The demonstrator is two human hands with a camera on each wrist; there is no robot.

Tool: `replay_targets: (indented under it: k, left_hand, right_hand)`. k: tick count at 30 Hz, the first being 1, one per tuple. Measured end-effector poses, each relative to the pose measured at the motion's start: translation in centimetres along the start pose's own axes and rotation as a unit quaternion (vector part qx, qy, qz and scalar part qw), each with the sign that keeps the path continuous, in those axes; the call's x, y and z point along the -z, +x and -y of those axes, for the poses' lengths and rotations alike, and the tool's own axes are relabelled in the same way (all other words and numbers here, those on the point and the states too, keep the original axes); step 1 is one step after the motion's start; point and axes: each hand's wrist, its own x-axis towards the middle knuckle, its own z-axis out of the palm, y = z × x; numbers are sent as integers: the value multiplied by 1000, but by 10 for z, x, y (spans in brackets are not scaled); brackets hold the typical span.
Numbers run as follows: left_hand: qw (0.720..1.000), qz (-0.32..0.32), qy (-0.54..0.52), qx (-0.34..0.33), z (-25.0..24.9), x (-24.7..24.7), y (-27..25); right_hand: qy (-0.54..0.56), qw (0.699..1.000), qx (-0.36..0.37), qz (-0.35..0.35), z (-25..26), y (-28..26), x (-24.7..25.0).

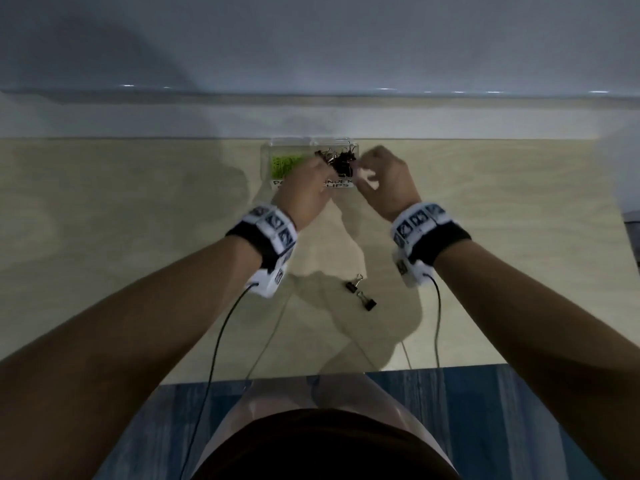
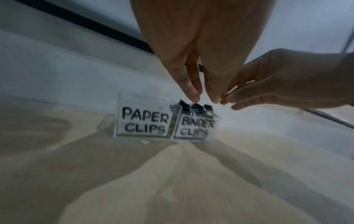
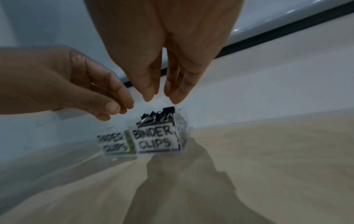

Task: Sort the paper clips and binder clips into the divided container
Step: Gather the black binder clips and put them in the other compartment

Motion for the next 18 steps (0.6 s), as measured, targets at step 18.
replay_targets:
  k: [18]
  left_hand:
    - [988, 146, -55, 16, -14, -70, -83]
  right_hand:
    - [17, 993, -110, 46, -1, -149, -34]
